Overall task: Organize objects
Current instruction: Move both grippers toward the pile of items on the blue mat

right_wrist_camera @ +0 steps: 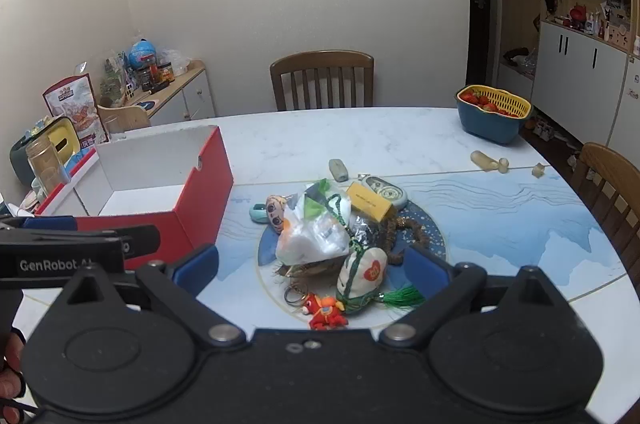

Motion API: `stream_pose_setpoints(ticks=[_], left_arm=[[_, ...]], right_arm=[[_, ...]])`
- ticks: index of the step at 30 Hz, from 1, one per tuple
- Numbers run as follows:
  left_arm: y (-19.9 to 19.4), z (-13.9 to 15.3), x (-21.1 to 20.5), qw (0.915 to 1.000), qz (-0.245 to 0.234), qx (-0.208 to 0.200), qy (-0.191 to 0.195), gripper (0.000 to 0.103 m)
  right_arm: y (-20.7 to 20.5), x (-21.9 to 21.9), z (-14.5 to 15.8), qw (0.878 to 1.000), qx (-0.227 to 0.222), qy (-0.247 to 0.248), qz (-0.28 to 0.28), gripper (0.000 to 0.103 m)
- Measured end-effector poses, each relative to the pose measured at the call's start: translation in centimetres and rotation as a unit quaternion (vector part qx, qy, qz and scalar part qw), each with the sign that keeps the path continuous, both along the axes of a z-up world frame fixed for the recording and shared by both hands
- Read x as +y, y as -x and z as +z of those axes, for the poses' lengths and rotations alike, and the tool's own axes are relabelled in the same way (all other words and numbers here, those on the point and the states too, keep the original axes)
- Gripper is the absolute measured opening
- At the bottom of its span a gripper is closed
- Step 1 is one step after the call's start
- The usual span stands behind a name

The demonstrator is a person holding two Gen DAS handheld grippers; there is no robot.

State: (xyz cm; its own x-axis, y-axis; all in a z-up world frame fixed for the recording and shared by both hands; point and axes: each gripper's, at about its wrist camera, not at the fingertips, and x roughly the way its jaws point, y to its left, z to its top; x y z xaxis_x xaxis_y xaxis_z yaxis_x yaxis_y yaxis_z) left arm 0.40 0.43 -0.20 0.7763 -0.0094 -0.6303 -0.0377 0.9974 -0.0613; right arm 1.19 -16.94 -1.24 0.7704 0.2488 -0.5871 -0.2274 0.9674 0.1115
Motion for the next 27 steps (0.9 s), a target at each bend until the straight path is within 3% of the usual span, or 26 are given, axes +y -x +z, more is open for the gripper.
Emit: stream_pose_setpoints(ticks=[11,27], left_arm=[[0.1,0.1,0.0,0.9999,-0.004,-0.012,-0.003,0.103],[-0.1,0.3,-1.3,0.9992,-0.022,-0.019,-0.029,0.103]], right_arm=[[0.7,0.2,0.3,0.999,-0.041,0.004,0.003,0.102],[0.5,-0.4,0.5,0.999,-0.035,0.013,0.012,0.097]])
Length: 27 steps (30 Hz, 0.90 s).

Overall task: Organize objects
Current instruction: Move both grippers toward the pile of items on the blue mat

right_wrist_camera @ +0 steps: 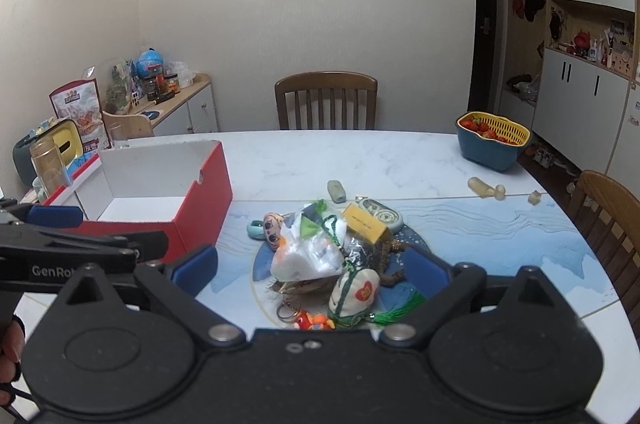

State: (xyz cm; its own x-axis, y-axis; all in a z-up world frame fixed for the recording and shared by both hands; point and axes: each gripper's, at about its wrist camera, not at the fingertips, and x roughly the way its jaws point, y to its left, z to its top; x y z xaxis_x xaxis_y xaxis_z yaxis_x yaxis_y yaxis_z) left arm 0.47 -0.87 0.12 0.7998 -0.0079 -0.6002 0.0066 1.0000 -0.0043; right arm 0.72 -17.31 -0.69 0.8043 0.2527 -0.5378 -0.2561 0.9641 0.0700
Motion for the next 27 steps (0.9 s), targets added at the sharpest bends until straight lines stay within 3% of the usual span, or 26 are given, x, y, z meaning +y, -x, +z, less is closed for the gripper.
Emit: stream_pose_setpoints(ticks=[6,13,17,23,27], left_arm=[[-0.7,0.0,-1.0,1.0,0.008,-0.004,-0.001,0.103],[-2.5,-0.7,-1.9,0.9993,0.023,0.012,0.028,0.103],[-3.5,-1.4,-2.8,0.9988,0.032,0.024,0.03,0.103],[-5.4,-2.8,-3.6,0.9963,0.048,0.057,0.044,0.103],[-6.4,-3.0,-5.0,0.998,0.033,0.042,0.034,0.103]], right_arm=[[-1.3,-1.2,-0.5,1.0,0.019,-0.011,0.011,0.093],[-3.2,-2.5,-1.4,0.999,0.027,0.003,0.031,0.091],[-4.5,-3.2,-2.1,0.998,0.041,0.003,0.054,0.081],[-6.3,-4.0,-3.6,0.995,0.06,0.015,0.083,0.081],[-7.7,-4.6,-5.1,0.991,0.079,0.025,0.104,0.076]])
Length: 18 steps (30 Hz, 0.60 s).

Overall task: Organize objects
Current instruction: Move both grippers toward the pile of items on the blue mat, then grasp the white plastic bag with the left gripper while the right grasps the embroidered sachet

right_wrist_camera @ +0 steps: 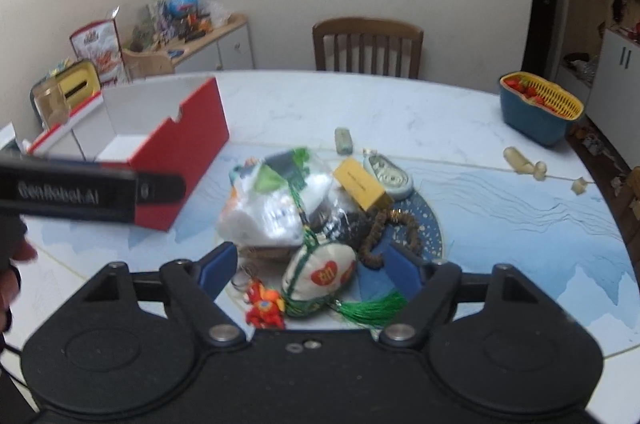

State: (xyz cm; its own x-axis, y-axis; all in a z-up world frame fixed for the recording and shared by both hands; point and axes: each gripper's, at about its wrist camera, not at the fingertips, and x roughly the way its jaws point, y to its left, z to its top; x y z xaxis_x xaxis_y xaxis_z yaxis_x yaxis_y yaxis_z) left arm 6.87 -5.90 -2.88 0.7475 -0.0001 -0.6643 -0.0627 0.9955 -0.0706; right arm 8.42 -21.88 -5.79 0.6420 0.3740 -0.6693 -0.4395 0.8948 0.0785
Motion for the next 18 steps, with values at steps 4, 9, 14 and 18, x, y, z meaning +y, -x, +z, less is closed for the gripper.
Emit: stream_pose_setpoints(ticks=[4,9,14,18], left_arm=[[-1.6,-0.9,-1.7,0.9998,-0.017,-0.002,-0.005,0.103],[-3.6,-2.2,-3.3,0.9994,-0.026,0.009,-0.02,0.095],[-5.8,-3.7,-3.9,0.9988,-0.033,0.032,-0.019,0.085],[-7.3,-5.0,-4.1,0.9976,-0.036,0.056,-0.017,0.079]], right_arm=[[-1.2,-0.3,-1.4,1.0,0.005,0.016,0.015,0.07],[-2.6,-0.6,-2.8,0.999,0.01,0.026,0.039,0.064],[-4.1,-0.2,-4.1,0.997,0.022,0.027,0.07,0.063],[-4.9,0.1,-5.1,0.995,0.031,0.024,0.093,0.063]])
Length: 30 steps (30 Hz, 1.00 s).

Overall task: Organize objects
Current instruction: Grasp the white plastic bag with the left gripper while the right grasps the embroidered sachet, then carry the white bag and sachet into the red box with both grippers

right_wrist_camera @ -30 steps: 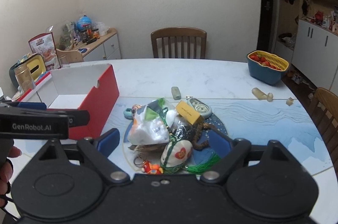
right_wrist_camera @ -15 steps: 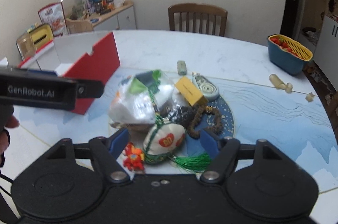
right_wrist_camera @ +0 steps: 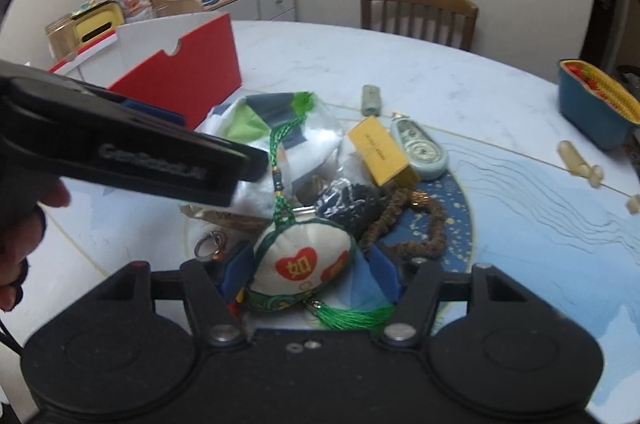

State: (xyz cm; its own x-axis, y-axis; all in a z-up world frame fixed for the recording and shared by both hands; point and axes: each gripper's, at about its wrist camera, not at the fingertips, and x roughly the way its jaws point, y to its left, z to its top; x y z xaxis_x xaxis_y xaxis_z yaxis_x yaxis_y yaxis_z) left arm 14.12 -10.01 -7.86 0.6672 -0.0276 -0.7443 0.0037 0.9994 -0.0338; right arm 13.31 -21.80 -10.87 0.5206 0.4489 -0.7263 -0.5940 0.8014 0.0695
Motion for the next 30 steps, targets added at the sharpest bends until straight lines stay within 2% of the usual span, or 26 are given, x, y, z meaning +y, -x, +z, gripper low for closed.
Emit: stream_pose_setpoints(ticks=[4,9,12,20,30], left_arm=[[-0.7,-0.6,-0.1,0.9998,-0.003,0.01,0.014,0.075],[-1.0,-0.6,-0.3,0.999,-0.015,0.018,0.038,0.047],[-1.0,-0.4,-0.4,0.9987,-0.017,0.02,0.043,0.039],[0.0,0.7,0.1,0.999,-0.009,0.012,0.043,0.027],[2.5,4.3,1.8,0.9993,-0.009,-0.012,0.035,0.026]], right_arm=[[-0.6,0.5,-0.7,1.0,0.009,0.0,0.018,0.063],[-1.0,0.6,-0.9,0.999,0.011,-0.004,0.03,0.058],[-1.1,0.3,-0.8,0.999,0.016,-0.008,0.033,0.055],[-0.4,-0.5,0.1,0.999,0.007,-0.015,0.038,0.052],[0.2,-1.5,4.4,0.999,-0.005,-0.038,0.023,0.051]])
